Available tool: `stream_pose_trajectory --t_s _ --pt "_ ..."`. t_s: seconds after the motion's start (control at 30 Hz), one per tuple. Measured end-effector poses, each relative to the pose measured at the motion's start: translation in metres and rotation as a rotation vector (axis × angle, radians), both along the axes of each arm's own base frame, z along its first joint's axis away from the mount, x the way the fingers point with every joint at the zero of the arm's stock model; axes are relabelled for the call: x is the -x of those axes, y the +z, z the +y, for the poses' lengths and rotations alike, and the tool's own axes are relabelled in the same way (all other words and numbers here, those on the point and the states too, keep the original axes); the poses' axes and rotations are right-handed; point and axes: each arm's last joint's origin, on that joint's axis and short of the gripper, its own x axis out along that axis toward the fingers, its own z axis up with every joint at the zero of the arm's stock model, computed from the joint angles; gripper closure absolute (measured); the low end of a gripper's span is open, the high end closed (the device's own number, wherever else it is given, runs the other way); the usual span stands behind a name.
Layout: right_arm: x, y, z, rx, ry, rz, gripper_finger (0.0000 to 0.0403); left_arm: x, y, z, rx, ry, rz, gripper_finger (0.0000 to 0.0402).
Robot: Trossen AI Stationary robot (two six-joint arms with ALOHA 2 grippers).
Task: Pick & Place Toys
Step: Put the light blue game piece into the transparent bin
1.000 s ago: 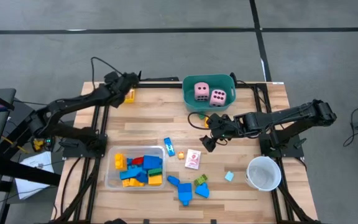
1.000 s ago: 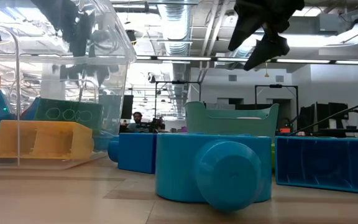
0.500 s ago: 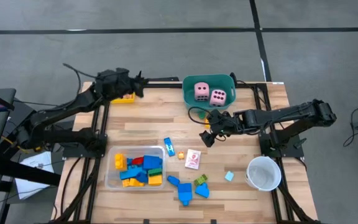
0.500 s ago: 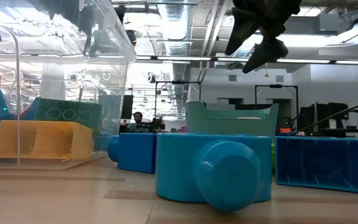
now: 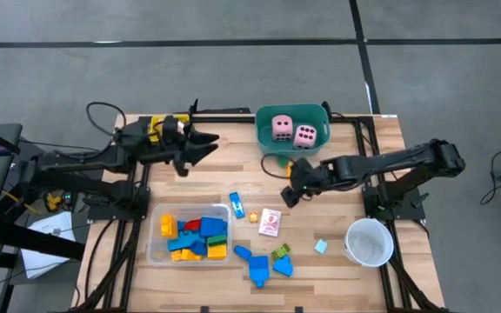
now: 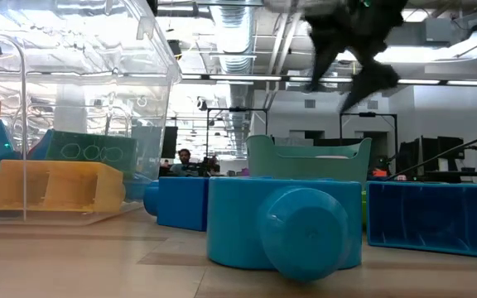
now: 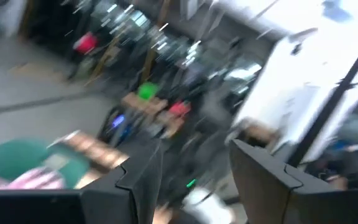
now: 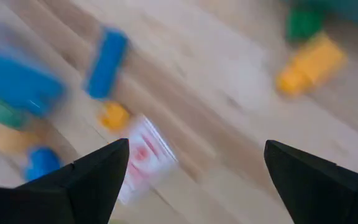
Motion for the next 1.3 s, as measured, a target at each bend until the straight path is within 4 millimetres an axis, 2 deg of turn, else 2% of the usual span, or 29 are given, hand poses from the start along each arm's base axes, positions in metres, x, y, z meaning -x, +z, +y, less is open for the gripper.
stream_pose_trajectory --t_s 0.1,0.17,0.3,0.57,0.83,1.07,1.3 --pt "-0.003 -0.007 0.009 -0.056 0.046 0.049 0.0037 0.001 0.013 -0.012 -0.018 -0.054 -0.14 0.022" --pt "0.002 -0.019 0.018 -0.077 0.095 0.158 0.0037 0.004 0.022 -0.019 -0.048 -0.08 -0.235 0.022" --pt "0.0 -0.034 0.037 -0.153 0.18 0.269 0.0037 0.008 0.029 -0.028 -0.134 -0.08 -0.312 0.022" --pt "-0.003 -0.087 0.076 -0.247 0.307 0.547 0.0037 0.003 0.028 -0.031 -0.165 -0.033 -0.314 0.022" --pt "-0.002 -0.11 0.113 -0.28 0.317 0.636 0.0037 -0.005 0.023 -0.031 -0.163 -0.036 -0.298 0.022" --pt "0.008 -0.11 0.123 -0.201 0.304 0.67 0.0037 -0.008 0.021 -0.032 -0.162 -0.038 -0.282 0.022" --pt "0.015 -0.123 0.121 -0.211 0.302 0.666 0.0037 -0.008 0.021 -0.032 -0.162 -0.038 -0.287 0.022"
